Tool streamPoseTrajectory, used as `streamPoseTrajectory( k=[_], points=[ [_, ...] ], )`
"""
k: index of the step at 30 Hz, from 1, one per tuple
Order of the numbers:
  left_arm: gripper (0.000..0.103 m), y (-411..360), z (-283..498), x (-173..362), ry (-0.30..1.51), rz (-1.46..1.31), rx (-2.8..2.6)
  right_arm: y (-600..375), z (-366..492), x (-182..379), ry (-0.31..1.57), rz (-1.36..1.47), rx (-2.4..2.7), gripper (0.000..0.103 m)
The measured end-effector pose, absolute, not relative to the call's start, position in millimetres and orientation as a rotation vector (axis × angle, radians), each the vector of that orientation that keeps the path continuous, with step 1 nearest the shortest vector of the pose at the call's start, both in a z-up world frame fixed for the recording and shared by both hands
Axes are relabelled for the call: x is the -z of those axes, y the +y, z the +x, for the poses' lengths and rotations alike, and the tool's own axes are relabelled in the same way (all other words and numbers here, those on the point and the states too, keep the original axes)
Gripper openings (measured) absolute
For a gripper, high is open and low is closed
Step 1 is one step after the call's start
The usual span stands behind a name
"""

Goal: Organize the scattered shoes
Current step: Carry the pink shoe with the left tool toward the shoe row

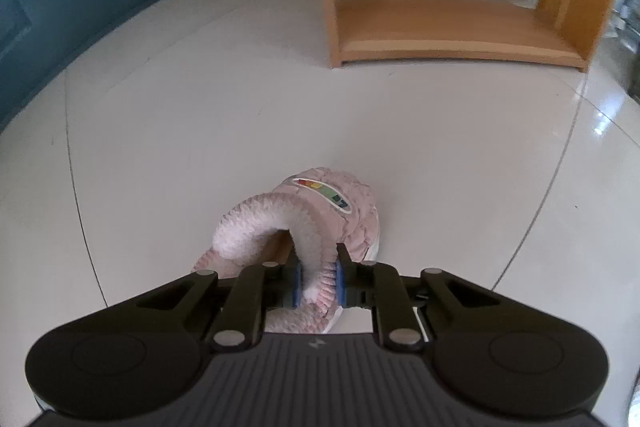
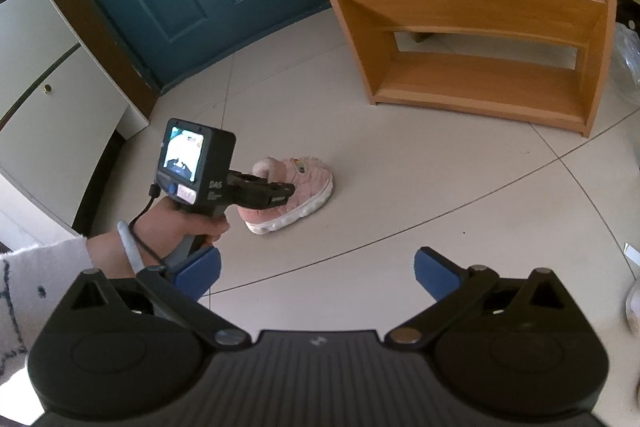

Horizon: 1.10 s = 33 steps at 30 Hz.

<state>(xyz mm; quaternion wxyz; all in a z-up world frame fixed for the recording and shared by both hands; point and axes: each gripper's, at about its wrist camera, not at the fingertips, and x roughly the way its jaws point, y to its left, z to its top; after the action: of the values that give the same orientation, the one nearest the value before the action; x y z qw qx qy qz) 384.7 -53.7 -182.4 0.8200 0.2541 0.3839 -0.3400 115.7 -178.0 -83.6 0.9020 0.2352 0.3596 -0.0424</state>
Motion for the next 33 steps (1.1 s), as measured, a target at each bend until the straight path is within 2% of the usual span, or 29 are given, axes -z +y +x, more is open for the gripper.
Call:
streamPoseTrajectory(
  k=[8,17,33],
  points=[
    [0.017,-9.0,362.6,144.2,0.728,0.631,0.905,-179.3,118.0,85.2,0.748,0.489,0.084,0.103],
    [0.017,82.0,322.2,118.8,0.709,0.834,1.241,-172.7,121.8,88.7,0.76,0.492,0.065,0.103],
    [0.017,270.9,261.1,58.8,0.968,1.285,1.182,-108.4,146.5,85.6,0.797,0.402,-0.076,0.103]
  ],
)
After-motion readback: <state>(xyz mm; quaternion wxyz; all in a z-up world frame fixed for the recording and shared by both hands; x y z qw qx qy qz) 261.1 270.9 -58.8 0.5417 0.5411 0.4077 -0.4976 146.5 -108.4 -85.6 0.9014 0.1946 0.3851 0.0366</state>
